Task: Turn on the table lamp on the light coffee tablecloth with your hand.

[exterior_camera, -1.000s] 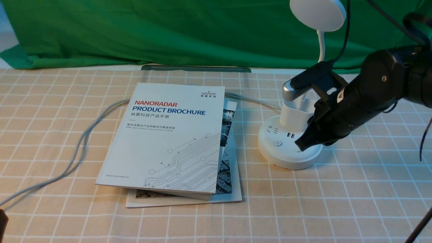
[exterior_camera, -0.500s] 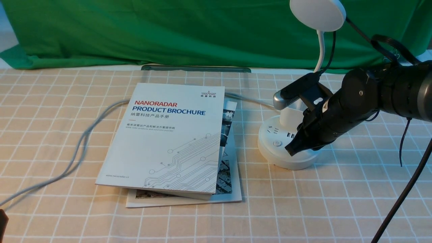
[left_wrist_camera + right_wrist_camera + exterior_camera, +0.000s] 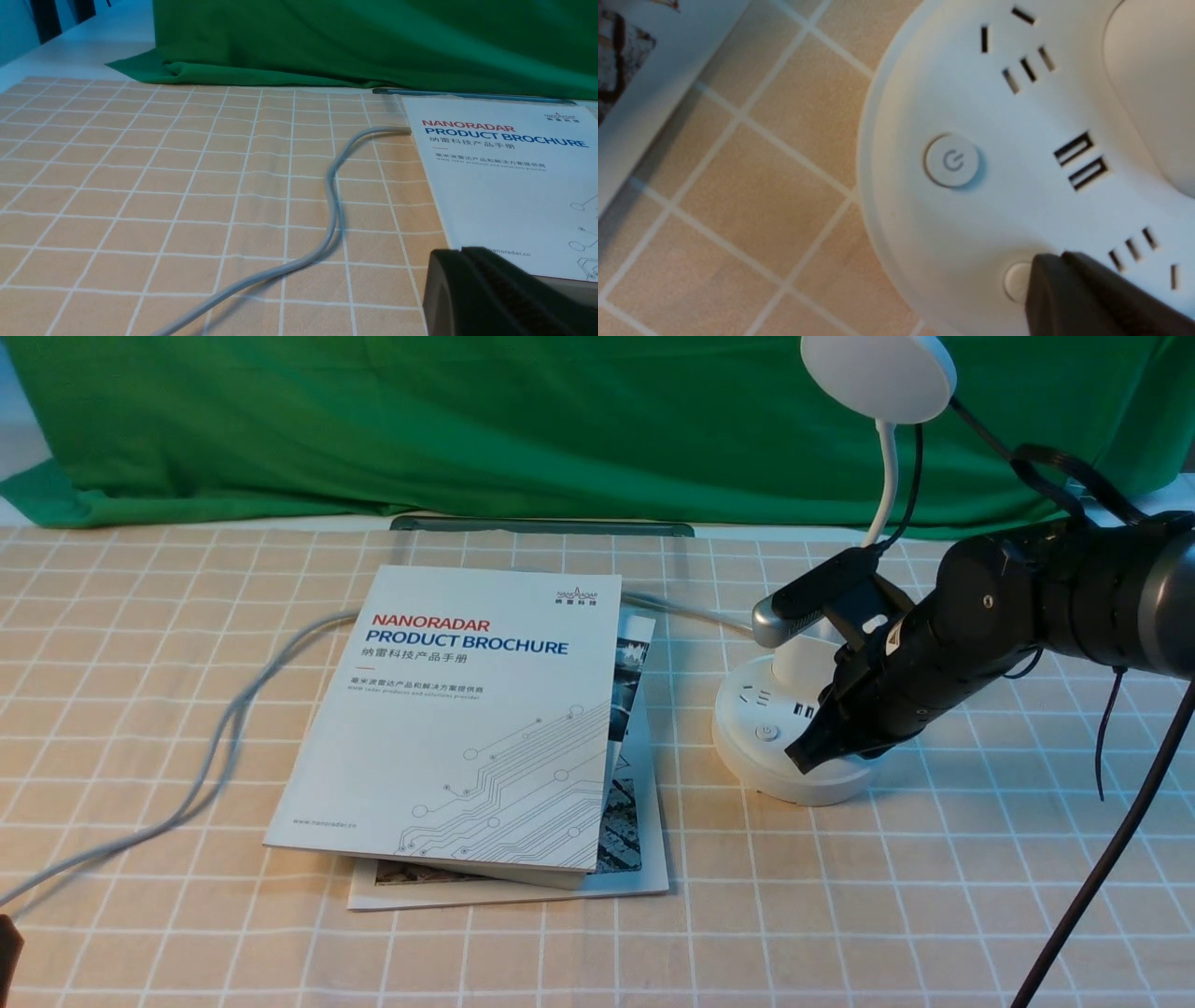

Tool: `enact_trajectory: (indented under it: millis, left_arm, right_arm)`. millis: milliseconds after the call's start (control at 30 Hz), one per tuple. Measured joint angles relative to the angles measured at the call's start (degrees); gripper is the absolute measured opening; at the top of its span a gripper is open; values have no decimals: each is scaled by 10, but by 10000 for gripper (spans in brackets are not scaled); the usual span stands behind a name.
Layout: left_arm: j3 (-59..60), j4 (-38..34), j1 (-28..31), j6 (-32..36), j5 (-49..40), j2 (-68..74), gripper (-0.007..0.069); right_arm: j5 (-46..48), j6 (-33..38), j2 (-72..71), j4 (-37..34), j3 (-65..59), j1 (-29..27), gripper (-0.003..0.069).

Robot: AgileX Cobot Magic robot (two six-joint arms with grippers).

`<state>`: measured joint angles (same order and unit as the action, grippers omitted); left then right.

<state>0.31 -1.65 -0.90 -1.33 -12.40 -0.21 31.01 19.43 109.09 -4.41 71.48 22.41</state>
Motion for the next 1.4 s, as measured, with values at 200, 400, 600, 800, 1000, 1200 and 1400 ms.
enact_trajectory:
  millis: [200,400,600,800,1000,1200,1400]
  left_arm:
    - [0,0,0,0,0,0,21]
    - [0,0,0,0,0,0,21]
    - [0,0,0,0,0,0,21]
    - [0,0,0,0,0,0,21]
    - [0,0,0,0,0,0,21]
    - [0,0,0,0,0,0,21]
    - [0,0,0,0,0,0,21]
  right_arm:
    - [0,0,7,0,5,0,35]
    - [-2,0,9,0,6,0,35]
    - [1,-2,-13,0,4,-1,36]
    - [6,-14,-148,0,-14,-1,38]
    - [-8,-20,-265,0,-94,-1,38]
    - [-62,-30,-275,-3,-144,-1,33]
    - [-81,-30,-185,-11,-133,-1,33]
